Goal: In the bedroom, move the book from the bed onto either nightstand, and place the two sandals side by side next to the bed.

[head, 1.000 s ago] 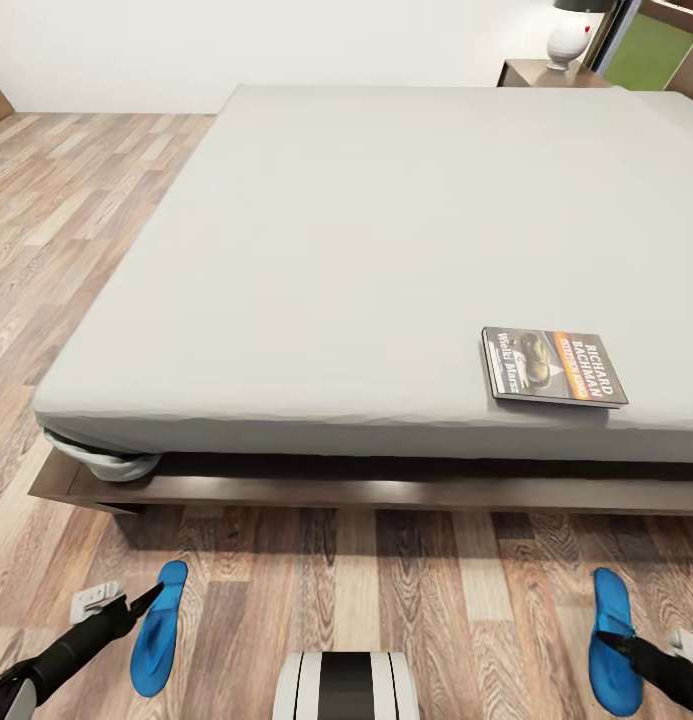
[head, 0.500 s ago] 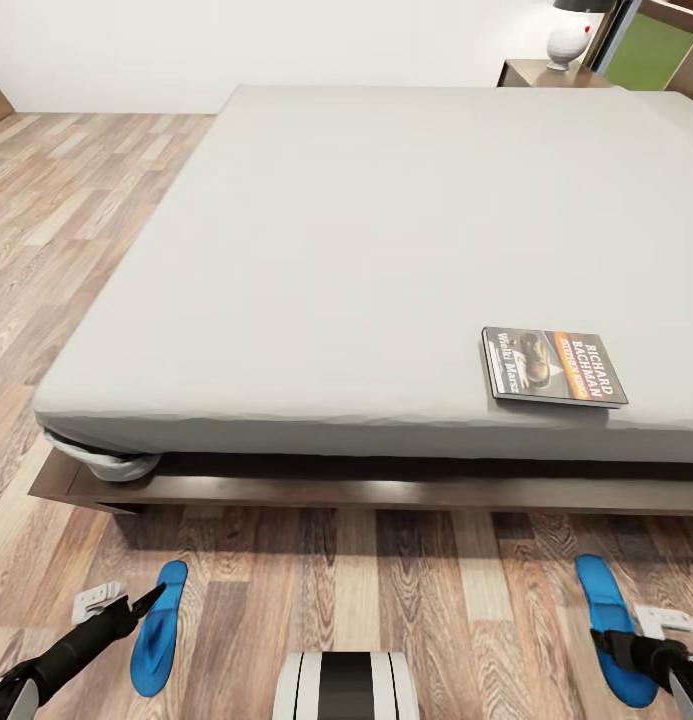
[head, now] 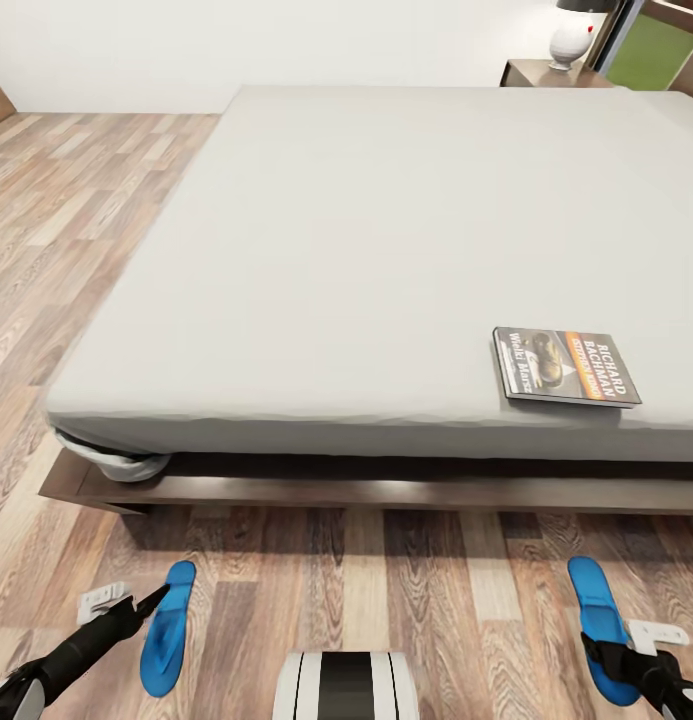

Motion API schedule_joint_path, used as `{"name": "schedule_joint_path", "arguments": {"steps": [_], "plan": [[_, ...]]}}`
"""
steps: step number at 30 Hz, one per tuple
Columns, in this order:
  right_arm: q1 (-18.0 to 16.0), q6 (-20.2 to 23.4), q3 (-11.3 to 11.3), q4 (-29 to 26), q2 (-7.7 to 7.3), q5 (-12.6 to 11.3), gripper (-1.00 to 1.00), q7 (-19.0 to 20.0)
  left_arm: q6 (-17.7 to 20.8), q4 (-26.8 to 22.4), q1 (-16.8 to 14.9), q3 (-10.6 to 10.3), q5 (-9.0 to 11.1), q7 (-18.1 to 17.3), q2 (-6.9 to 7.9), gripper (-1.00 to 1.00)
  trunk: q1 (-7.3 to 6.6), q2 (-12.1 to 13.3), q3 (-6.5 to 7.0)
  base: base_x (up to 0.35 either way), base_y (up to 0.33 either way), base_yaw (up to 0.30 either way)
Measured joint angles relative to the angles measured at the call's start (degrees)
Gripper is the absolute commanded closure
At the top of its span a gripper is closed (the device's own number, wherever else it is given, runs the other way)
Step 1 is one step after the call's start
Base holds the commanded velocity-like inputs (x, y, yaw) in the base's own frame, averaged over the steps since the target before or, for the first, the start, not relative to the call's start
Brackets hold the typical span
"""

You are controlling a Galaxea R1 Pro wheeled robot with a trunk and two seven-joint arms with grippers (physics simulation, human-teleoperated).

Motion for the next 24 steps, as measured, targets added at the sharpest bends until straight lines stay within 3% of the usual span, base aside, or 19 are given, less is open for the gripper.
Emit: {"name": "schedule_joint_path", "arguments": {"steps": [10,12,13,14,17,20,24], "plan": [[0.00,-0.21,-0.13,-0.17,-0.05,-0.30,1.00,1.21,0.00,0.00,0.00,0.00,-0.07,0.06,0.00,-1.00,0.00,0.00,0.00,0.000,0.287,0.000],[0.01,-0.13,-0.17,-0.25,-0.05,-0.76,1.00,6.84,0.00,0.00,-0.01,0.00,-0.09,0.06,0.00,-1.00,0.00,0.00,0.00,0.000,0.290,0.000],[0.02,0.15,-0.29,-0.21,-0.04,-1.06,1.00,13.55,0.00,0.01,-0.01,0.00,-0.12,0.06,0.00,-1.00,0.00,0.00,0.00,0.000,0.290,0.000],[0.01,0.30,-0.50,-0.18,-0.04,-1.14,1.00,17.88,0.00,0.00,0.00,0.00,-0.14,0.06,0.00,-1.00,0.00,0.00,0.00,0.000,0.290,0.000],[0.01,0.42,-0.75,-0.20,-0.04,-1.15,1.00,23.60,0.00,0.00,0.00,0.00,-0.14,0.06,0.00,-1.00,0.00,0.00,0.00,0.000,0.290,0.000],[0.01,0.22,-0.78,-0.17,-0.03,-0.95,1.00,23.17,0.00,0.00,0.01,0.00,-0.12,0.06,0.00,-1.00,0.00,0.00,0.00,0.000,0.290,0.000],[0.01,-0.16,-0.45,0.04,0.36,-0.64,1.00,12.77,0.00,0.00,0.00,-0.06,-0.12,0.06,0.00,-1.00,0.00,0.00,0.00,0.000,0.290,0.000]]}}
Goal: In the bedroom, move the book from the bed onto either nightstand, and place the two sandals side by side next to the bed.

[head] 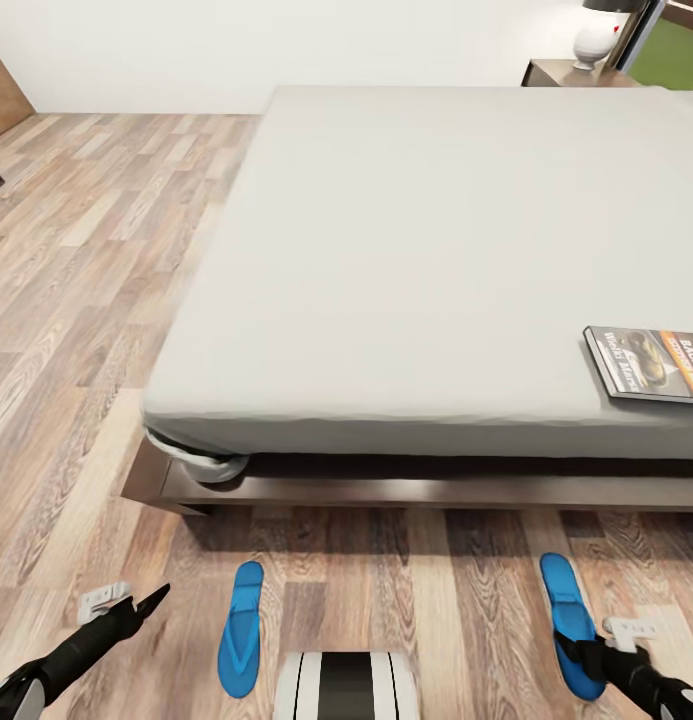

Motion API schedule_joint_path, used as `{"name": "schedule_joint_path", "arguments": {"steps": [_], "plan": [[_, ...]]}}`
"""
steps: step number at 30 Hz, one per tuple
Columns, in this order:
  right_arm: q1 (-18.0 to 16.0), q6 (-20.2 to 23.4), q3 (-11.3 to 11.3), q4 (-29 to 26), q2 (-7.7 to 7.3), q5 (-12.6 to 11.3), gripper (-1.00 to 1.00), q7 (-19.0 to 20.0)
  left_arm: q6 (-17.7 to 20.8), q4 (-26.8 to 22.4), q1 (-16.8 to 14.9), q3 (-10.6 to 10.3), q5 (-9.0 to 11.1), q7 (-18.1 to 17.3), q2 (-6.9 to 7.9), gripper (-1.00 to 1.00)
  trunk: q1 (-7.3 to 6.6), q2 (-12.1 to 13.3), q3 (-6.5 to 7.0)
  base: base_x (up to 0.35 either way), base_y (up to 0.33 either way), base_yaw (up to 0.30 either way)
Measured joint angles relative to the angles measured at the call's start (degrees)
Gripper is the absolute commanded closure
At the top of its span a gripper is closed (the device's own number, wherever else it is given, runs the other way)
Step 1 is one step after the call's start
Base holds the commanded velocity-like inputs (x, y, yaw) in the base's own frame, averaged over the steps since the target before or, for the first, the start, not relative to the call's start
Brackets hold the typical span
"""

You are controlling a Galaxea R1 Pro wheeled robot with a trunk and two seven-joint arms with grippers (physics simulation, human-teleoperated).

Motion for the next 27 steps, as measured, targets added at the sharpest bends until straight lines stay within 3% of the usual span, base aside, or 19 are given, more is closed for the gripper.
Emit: {"name": "schedule_joint_path", "arguments": {"steps": [1,5,27], "plan": [[0.00,-0.04,0.05,0.00,0.14,0.06,1.00,-2.68,0.00,0.00,0.00,-0.01,0.01,0.00,0.00,-1.00,0.00,0.00,0.00,0.000,0.290,0.000],[0.00,-0.08,0.14,0.01,0.29,-0.04,1.00,-5.37,0.00,0.00,0.00,-0.01,0.02,0.03,0.00,-1.00,0.00,0.00,0.00,0.000,0.290,0.000],[0.00,-0.08,-0.07,-0.25,0.31,-0.41,1.00,-6.94,-0.08,0.00,0.00,-0.03,-0.03,0.16,-0.06,-1.00,0.00,0.00,0.00,0.000,0.290,0.000]]}}
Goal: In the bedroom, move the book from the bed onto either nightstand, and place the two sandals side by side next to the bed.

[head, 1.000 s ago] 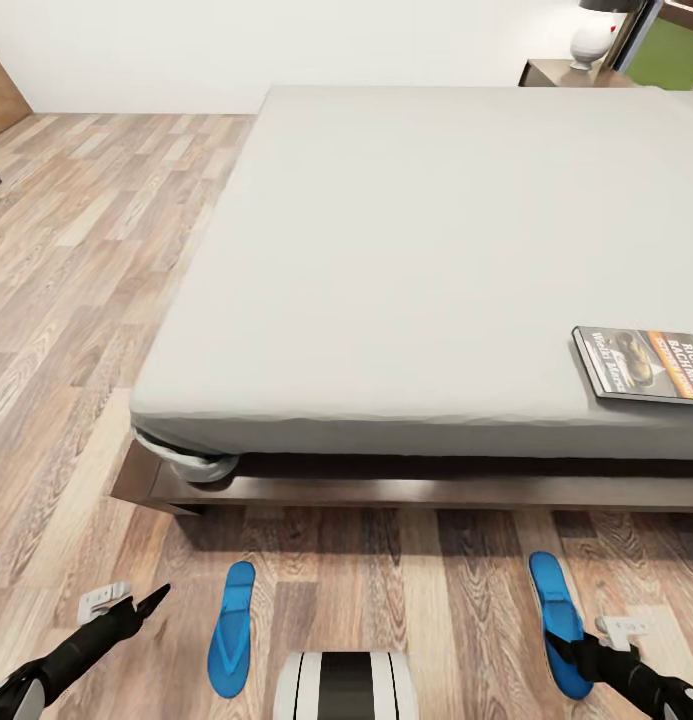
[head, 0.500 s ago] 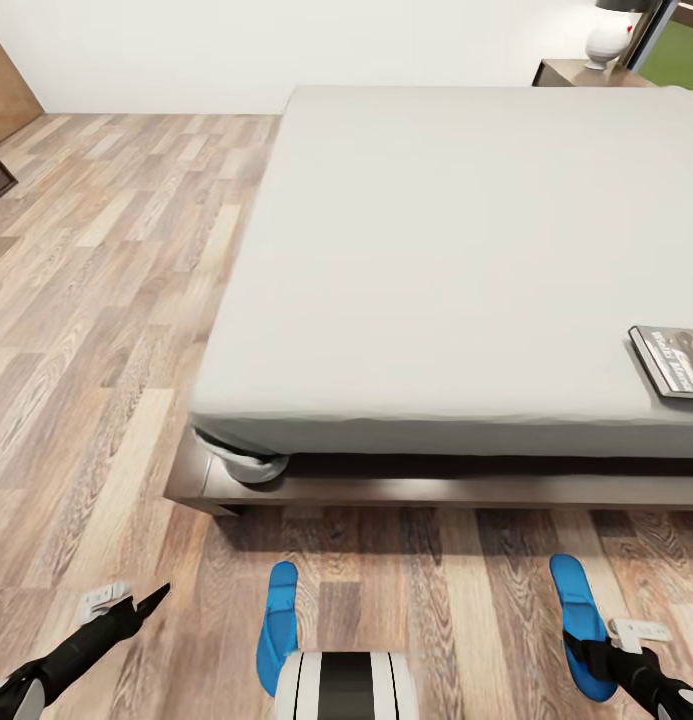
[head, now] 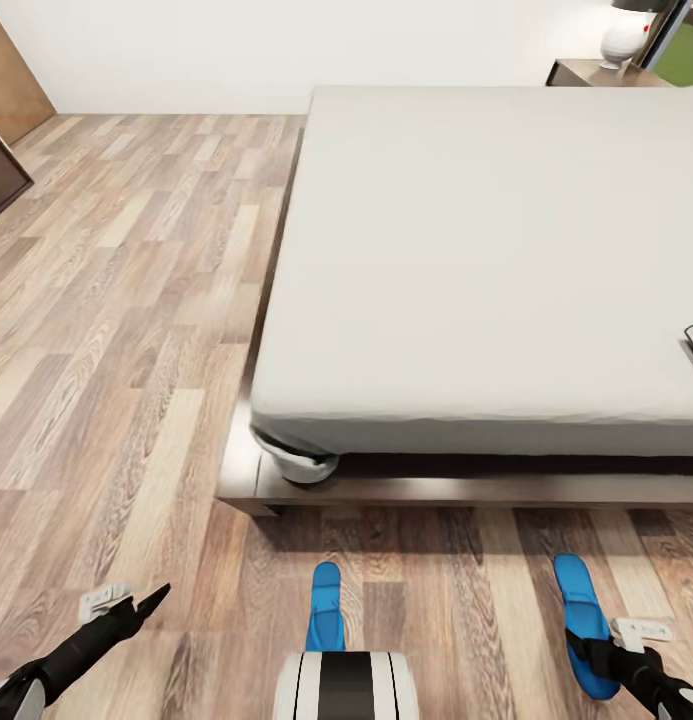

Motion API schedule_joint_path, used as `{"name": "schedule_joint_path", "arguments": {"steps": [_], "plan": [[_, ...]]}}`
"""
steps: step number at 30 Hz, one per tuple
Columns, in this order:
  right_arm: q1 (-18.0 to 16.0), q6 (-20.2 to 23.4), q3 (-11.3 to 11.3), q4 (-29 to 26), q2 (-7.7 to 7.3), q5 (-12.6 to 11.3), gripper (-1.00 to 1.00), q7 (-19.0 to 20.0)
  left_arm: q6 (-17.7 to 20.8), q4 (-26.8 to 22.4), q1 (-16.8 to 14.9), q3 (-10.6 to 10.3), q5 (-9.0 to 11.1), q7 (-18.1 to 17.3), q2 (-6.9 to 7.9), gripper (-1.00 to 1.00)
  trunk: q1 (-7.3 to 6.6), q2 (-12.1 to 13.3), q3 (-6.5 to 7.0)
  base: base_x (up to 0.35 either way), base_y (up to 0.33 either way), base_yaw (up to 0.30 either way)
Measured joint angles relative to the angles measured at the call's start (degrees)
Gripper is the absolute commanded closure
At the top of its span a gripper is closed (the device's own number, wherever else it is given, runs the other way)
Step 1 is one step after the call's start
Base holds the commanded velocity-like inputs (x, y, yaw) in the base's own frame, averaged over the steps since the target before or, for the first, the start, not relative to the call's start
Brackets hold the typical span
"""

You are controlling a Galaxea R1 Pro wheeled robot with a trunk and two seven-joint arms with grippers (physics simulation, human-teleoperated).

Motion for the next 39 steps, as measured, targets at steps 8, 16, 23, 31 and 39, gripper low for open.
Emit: {"name": "schedule_joint_path", "arguments": {"steps": [8,16,23,31,39], "plan": [[0.00,-0.06,0.11,-0.16,0.00,-0.10,1.00,-7.16,0.00,0.00,0.01,0.03,-0.03,-0.07,0.05,-1.00,0.00,0.00,0.00,0.000,0.290,0.000],[0.00,-0.08,0.20,-0.28,0.00,-0.05,1.00,-7.19,0.07,0.00,0.04,0.07,-0.03,-0.14,0.06,-1.00,0.00,0.00,0.00,0.000,0.290,0.000],[0.00,-0.15,0.22,-0.49,0.00,-0.03,1.00,-7.18,0.07,0.00,0.04,0.09,-0.03,-0.16,0.06,-1.00,0.00,0.00,0.00,0.000,0.290,0.000],[0.00,-0.16,0.22,-0.52,0.00,-0.02,1.00,-7.18,0.08,0.00,0.05,0.09,-0.03,-0.16,0.06,-1.00,0.00,0.00,0.00,0.000,0.290,0.000],[0.00,-0.16,0.22,-0.52,0.00,-0.02,1.00,-7.18,0.08,0.00,0.05,0.07,-0.03,-0.16,0.06,-1.00,0.00,0.00,0.00,0.000,0.293,0.000]]}}
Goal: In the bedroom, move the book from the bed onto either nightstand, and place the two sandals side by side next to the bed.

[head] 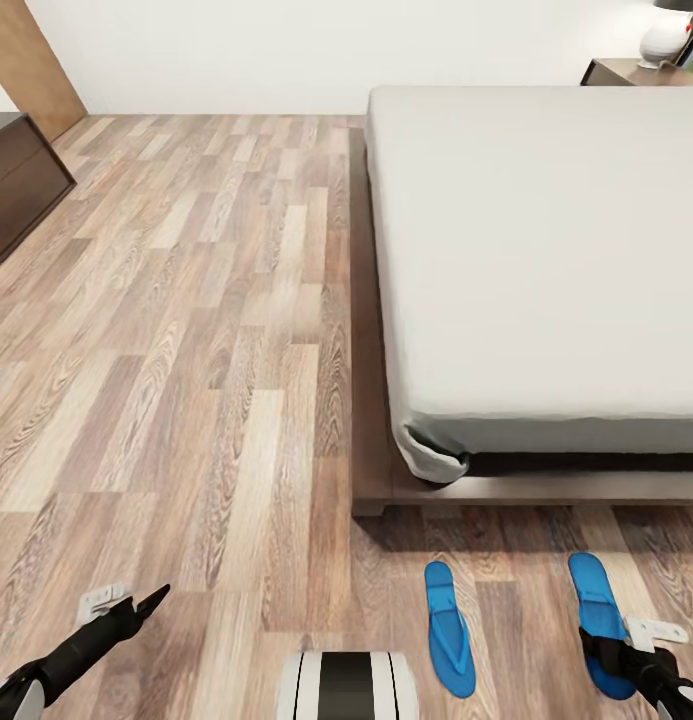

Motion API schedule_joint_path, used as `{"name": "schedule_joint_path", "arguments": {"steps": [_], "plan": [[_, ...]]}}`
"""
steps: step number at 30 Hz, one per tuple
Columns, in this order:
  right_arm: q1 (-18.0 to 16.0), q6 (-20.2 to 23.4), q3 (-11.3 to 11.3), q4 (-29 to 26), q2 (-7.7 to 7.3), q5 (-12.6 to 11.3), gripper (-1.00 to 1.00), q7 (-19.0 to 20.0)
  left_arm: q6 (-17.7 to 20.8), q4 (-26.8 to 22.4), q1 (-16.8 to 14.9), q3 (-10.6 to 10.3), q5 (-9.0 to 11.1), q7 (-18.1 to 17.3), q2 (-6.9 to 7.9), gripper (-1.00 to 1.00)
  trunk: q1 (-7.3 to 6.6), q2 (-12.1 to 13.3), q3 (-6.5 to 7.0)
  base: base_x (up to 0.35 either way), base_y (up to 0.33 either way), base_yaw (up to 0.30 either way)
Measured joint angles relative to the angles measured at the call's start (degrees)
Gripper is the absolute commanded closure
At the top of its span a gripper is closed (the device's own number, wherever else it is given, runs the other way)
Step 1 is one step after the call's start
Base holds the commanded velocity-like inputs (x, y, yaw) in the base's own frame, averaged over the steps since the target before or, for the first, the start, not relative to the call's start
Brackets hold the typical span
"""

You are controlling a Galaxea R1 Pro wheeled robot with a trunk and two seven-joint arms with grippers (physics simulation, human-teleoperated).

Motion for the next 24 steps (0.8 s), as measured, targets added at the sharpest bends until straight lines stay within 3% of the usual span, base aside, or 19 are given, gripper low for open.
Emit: {"name": "schedule_joint_path", "arguments": {"steps": [17,24], "plan": [[0.00,0.00,0.00,0.00,0.00,0.00,1.00,0.00,0.00,0.00,-0.01,-0.07,0.00,0.00,0.00,-1.00,0.00,0.00,0.00,0.020,0.310,0.000],[0.01,0.00,-0.03,-0.03,-0.01,0.00,1.00,0.00,0.00,0.04,0.01,-0.10,0.13,0.14,-0.05,-1.00,0.00,0.00,0.00,0.000,0.060,0.000]]}}
